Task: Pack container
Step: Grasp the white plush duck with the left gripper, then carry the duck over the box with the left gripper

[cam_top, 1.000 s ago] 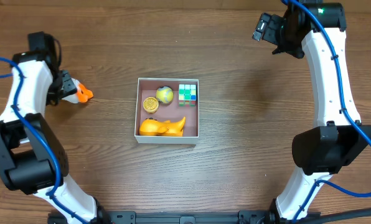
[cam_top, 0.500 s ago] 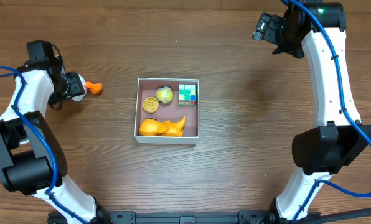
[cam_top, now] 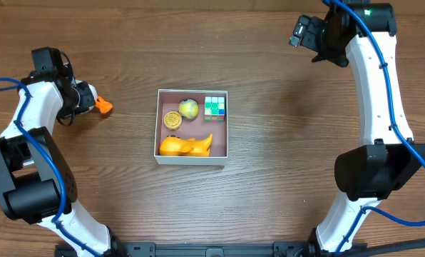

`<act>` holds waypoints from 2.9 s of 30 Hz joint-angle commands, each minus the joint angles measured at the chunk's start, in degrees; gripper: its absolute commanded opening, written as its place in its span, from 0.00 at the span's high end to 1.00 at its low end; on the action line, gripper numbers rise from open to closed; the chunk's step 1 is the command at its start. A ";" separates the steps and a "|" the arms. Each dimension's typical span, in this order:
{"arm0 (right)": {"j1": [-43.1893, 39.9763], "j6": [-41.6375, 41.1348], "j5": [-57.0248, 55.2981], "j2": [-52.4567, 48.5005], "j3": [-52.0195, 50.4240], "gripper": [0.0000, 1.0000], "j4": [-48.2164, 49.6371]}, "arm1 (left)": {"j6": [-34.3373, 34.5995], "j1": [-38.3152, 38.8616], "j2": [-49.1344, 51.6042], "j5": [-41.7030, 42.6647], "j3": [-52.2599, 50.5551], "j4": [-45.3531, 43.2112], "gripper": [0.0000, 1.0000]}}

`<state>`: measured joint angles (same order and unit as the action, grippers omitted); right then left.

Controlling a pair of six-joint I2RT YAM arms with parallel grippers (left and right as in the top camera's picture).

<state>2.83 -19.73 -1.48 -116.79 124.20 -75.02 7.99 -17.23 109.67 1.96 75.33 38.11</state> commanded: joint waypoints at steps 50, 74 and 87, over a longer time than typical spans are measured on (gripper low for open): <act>0.09 -0.48 -0.09 0.09 1.33 0.00 0.17 | -29.44 30.60 -0.31 1.70 40.37 42.75 0.96; 0.09 -0.48 -0.09 0.09 1.33 0.00 0.17 | -44.59 42.47 -0.28 -7.61 36.94 48.72 0.96; 0.09 -0.46 -0.09 0.09 1.33 0.00 0.17 | -64.50 48.43 -0.28 -9.03 28.74 45.94 0.96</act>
<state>2.81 -19.70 -1.50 -116.79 124.20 -75.02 -48.14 29.34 109.67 -6.68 104.51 85.03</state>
